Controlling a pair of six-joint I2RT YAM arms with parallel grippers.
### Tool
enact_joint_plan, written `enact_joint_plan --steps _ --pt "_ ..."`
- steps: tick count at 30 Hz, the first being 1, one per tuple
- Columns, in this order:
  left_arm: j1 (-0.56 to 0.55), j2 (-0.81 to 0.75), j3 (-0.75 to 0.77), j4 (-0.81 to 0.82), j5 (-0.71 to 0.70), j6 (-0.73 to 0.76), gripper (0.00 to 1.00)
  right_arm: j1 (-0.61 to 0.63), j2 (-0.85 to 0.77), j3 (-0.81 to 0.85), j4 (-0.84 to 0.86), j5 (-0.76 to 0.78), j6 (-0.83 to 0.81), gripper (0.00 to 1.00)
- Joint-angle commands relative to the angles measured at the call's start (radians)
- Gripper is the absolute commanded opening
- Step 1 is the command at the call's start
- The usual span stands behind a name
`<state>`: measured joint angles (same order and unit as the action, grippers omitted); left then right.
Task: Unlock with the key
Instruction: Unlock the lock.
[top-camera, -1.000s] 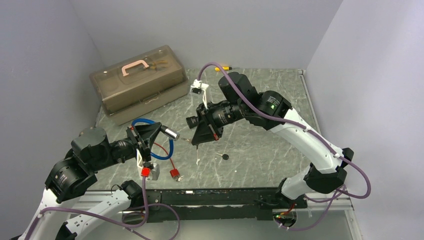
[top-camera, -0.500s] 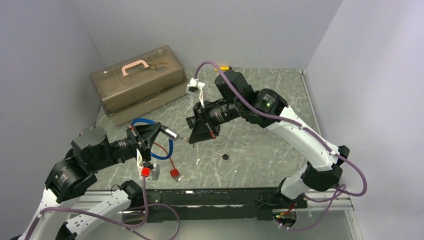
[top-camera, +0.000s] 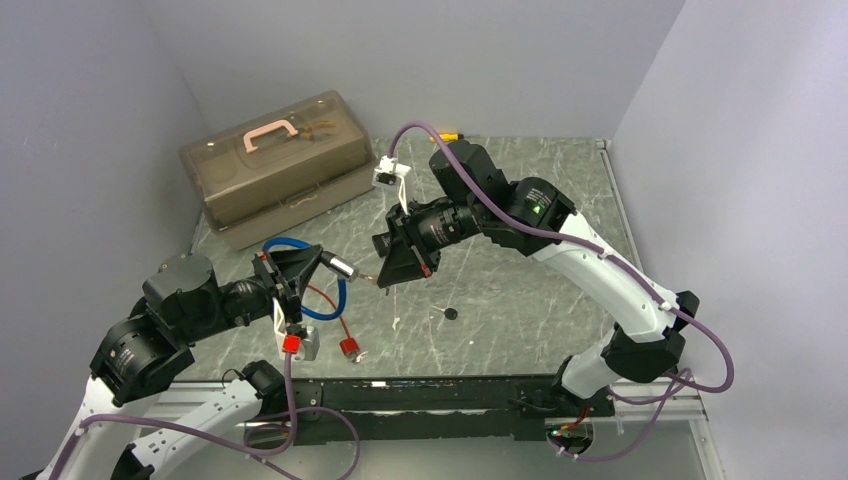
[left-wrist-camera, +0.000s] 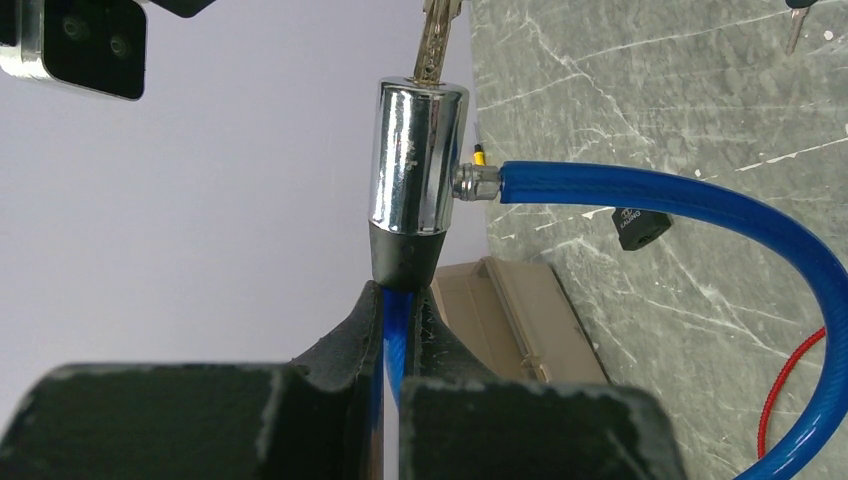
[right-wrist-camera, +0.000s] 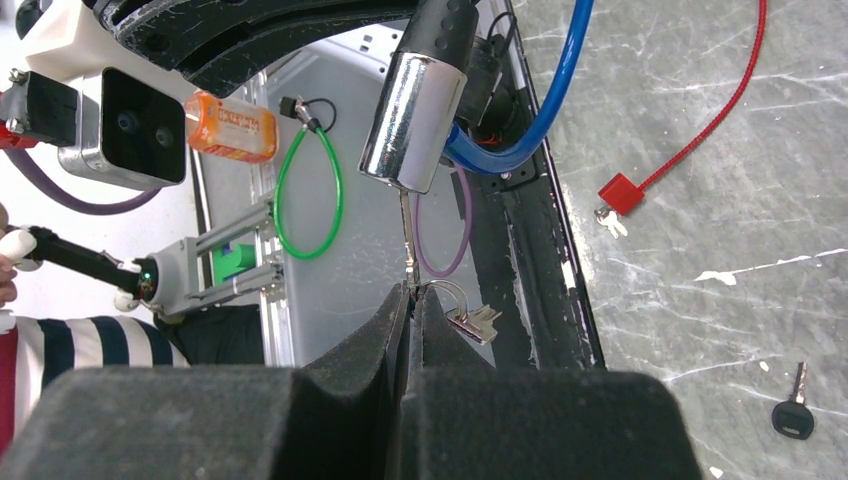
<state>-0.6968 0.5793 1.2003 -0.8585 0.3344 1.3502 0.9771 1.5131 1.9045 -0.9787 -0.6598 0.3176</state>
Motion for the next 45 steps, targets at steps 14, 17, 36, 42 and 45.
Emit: enact_joint_plan --steps 14,17,36,42,45 --pt "0.002 -0.01 0.052 0.039 0.01 0.039 0.0 0.0 0.01 0.007 0.072 0.046 0.04 0.0" --pt "0.002 -0.006 0.054 0.03 0.001 0.053 0.0 0.002 0.01 -0.011 0.086 0.049 0.055 0.0" --pt "0.0 -0.004 0.055 0.0 -0.014 0.104 0.0 0.002 0.013 -0.042 0.168 0.081 0.124 0.0" --pt "-0.005 0.008 0.061 -0.013 -0.025 0.12 0.0 0.003 0.025 -0.043 0.177 0.099 0.139 0.0" --pt "-0.01 0.006 0.059 -0.011 -0.026 0.118 0.0 0.002 0.024 -0.049 0.189 0.108 0.144 0.0"
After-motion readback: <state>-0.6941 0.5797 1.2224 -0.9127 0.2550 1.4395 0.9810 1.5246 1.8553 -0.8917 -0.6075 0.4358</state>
